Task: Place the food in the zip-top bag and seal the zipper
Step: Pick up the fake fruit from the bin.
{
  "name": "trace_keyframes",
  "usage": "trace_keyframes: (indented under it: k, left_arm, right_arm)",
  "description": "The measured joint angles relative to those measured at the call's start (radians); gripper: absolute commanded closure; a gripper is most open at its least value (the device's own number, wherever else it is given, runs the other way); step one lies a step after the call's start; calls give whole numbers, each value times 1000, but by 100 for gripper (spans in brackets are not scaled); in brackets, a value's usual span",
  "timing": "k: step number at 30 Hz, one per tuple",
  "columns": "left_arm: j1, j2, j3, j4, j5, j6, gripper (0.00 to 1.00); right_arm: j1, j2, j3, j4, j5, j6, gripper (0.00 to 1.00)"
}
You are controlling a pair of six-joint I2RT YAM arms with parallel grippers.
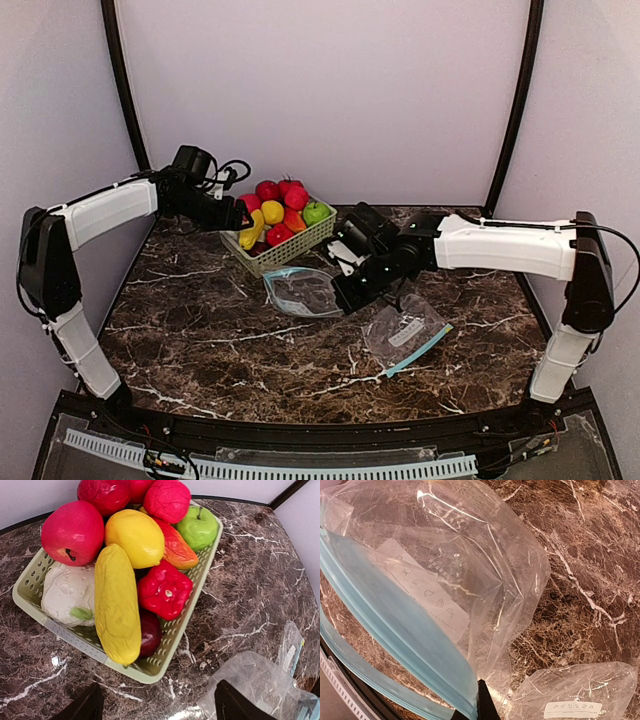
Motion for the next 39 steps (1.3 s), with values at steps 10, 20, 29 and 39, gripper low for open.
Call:
trace_keyframes:
  k: [10,20,29,39]
  left_arm:
    - [44,239,166,27,-5,23,35]
    - [44,339,249,37,-11,50,46]
    - [44,362,264,39,-20,61,58]
    - [44,384,292,36,-21,61,53]
  right_arm:
    - [0,3,15,2,-2,0,100]
    - [0,17,22,6,-21,0,100]
    - [0,24,32,8,-37,0,100]
    - [0,30,33,8,-43,0,100]
